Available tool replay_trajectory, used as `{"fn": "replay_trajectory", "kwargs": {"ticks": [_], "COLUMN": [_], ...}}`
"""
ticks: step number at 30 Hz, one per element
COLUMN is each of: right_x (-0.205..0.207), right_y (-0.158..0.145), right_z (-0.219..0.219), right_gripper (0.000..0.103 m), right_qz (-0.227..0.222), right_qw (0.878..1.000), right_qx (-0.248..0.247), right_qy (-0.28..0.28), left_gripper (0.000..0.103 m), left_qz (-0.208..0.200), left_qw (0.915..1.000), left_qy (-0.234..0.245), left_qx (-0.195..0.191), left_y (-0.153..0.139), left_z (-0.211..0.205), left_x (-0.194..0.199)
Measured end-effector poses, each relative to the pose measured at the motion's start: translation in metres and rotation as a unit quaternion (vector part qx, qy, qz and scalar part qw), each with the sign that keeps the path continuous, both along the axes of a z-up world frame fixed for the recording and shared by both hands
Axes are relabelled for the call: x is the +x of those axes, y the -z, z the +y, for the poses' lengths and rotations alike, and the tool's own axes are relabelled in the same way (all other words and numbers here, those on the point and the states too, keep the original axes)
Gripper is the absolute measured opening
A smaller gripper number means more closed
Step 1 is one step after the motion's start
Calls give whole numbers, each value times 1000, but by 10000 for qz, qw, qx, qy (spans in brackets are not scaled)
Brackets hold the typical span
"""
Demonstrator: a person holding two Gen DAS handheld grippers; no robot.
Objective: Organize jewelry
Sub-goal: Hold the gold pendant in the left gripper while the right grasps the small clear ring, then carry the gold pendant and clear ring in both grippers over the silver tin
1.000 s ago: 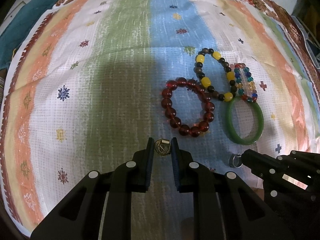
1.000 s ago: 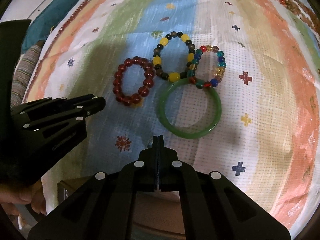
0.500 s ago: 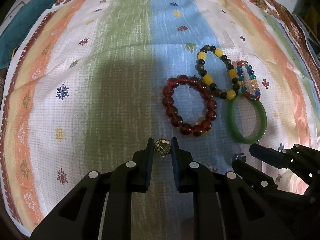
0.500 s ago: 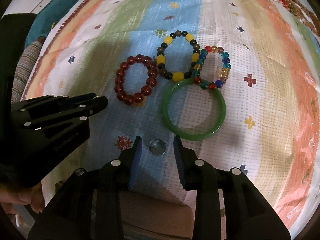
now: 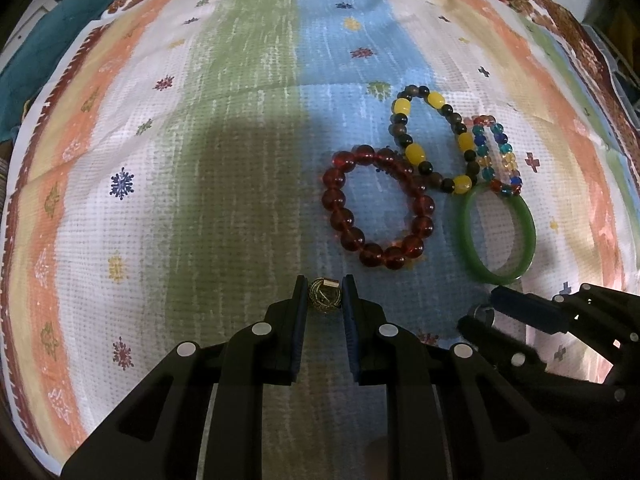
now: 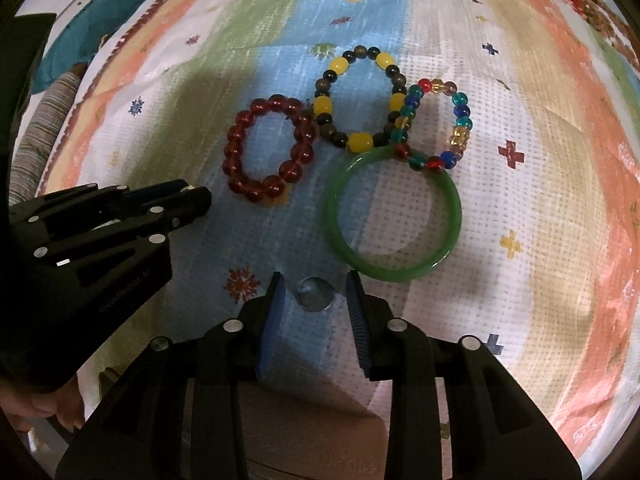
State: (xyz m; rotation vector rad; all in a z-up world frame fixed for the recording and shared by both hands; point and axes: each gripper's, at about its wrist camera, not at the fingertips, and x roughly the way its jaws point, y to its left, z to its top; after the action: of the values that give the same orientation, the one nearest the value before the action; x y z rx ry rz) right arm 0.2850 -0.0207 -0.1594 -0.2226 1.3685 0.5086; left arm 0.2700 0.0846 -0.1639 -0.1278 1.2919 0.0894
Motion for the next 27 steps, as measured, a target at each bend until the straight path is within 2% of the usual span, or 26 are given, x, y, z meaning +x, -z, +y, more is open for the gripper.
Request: {"fn": "replay_trajectory", "kwargs": {"ticks": [13, 27], "right_x": [-8, -31], "right_y": [-25, -64], "right_z": [-6, -33], "right_gripper": [21, 21], "right_qz": [-311, -868], "right_qw": [9994, 9955], "right_qx": [154, 347], "right_qy": [-14, 162], "left_gripper": [17, 17], "left_qz": [-114, -365], "left_qw": [9998, 9992], "left_qy": [-165, -150], "left_qx": [-61, -87], "left_y": [-16, -53], "left_z": [5, -6], "left_x": [-14, -39]}}
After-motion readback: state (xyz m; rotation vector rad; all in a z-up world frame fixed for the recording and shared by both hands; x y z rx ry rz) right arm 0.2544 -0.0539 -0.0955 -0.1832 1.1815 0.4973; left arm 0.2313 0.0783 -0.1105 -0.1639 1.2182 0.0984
